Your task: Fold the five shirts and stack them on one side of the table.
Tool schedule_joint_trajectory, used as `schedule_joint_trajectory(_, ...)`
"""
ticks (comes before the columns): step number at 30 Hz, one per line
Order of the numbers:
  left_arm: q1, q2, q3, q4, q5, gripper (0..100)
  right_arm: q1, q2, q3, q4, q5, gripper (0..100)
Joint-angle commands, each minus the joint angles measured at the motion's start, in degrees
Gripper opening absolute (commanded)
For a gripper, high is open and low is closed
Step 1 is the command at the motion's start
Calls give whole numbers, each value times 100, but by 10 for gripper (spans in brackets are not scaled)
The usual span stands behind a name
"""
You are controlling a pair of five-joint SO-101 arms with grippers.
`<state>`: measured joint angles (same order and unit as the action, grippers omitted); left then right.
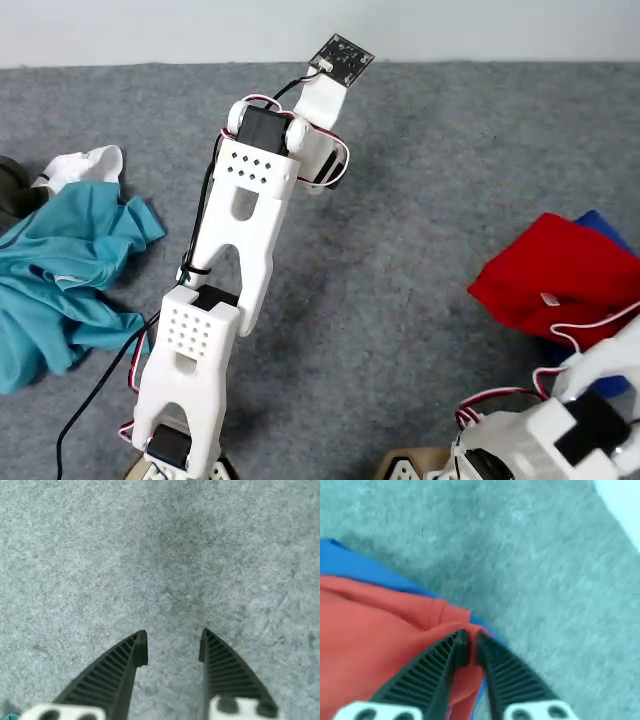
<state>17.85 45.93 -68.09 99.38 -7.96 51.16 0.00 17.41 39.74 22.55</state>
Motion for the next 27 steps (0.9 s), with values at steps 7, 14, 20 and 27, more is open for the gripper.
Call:
schedule_joint_trajectory(7, 220, -378, -22, 123, 18, 177, -110, -1736, -659, 2396, -53, 199)
schedule_joint_trajectory(14, 431, -378, -22, 123, 9, 177, -1543, -2325, -396, 4180, -62, 197)
schedule_joint_trajectory(20, 413, -378, -22, 123, 9, 177, -2026, -2360, 818, 3547, -62, 197)
schedule_joint_trajectory(27, 404, -387, -48, 123, 9, 177, -2097, -2387, 1275, 3521, -35, 197)
